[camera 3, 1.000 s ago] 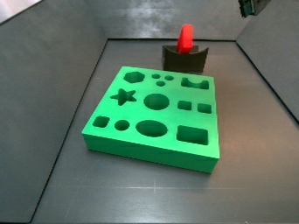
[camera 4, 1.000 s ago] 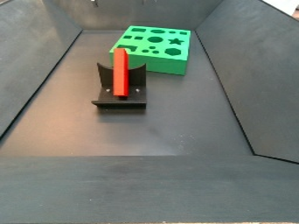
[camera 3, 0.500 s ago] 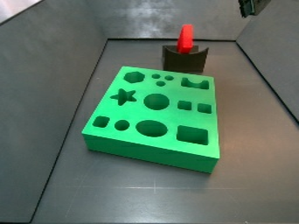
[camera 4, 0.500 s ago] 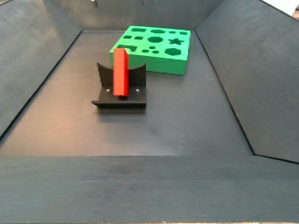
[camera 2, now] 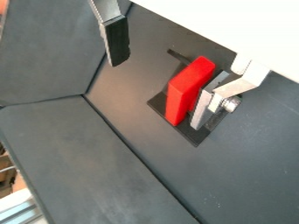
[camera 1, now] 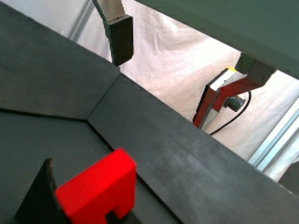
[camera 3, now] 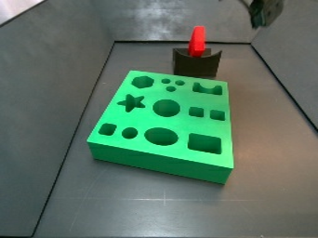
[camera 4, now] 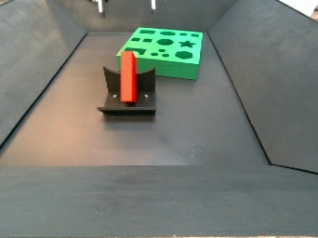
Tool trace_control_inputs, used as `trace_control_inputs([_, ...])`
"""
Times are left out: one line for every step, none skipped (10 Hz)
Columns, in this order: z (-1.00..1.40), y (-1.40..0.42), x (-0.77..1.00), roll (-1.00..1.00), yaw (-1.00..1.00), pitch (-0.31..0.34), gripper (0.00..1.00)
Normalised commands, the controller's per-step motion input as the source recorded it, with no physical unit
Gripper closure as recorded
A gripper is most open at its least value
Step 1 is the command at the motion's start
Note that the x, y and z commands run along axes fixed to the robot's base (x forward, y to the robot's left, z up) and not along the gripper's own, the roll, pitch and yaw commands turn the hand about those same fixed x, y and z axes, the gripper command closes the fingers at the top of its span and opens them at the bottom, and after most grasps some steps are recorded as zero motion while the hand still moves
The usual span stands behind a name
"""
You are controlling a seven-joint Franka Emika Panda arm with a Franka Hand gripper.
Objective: Pick up the double-square object. Move up. Place the double-square object on the fixture. Regrasp the double-square object. Move to above the board. Insert the double-square object.
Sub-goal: Regrasp the double-square object.
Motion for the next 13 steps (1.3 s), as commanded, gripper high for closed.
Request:
trace_control_inputs([-1.0, 0.05, 0.08, 0.12, 0.15, 0.068, 0.0])
trace_control_inputs([-1.0, 0.05, 0.09, 0.11, 0.15, 0.048, 0.0])
trace_control_inputs([-1.0, 0.04, 0.1, 0.11, 0.14, 0.031, 0.0])
trace_control_inputs([-1.0, 0.03, 0.11, 0.1, 0.13, 0.014, 0.0])
trace_control_inputs([-1.0, 0.02, 0.12, 0.1, 0.12, 0.004, 0.0])
trace_control_inputs([-1.0, 0.02, 0.14, 0.1, 0.1, -0.004, 0.0])
trace_control_inputs([-1.0, 0.01, 0.14, 0.1, 0.1, -0.005, 0.0])
trace_control_inputs([-1.0, 0.0, 0.15, 0.1, 0.08, -0.007, 0.0])
trace_control_inputs([-0.94, -0.01, 0.15, 0.1, 0.07, -0.006, 0.0])
trace_control_inputs([-0.8, -0.01, 0.13, 0.1, 0.06, -0.002, 0.0])
trace_control_inputs([-0.65, -0.02, 0.11, 0.11, 0.06, 0.0, 0.0])
trace_control_inputs([-0.47, -0.02, 0.1, 0.1, 0.05, 0.006, 0.0])
trace_control_inputs([-0.33, -0.02, 0.1, 0.1, 0.05, 0.011, 0.0])
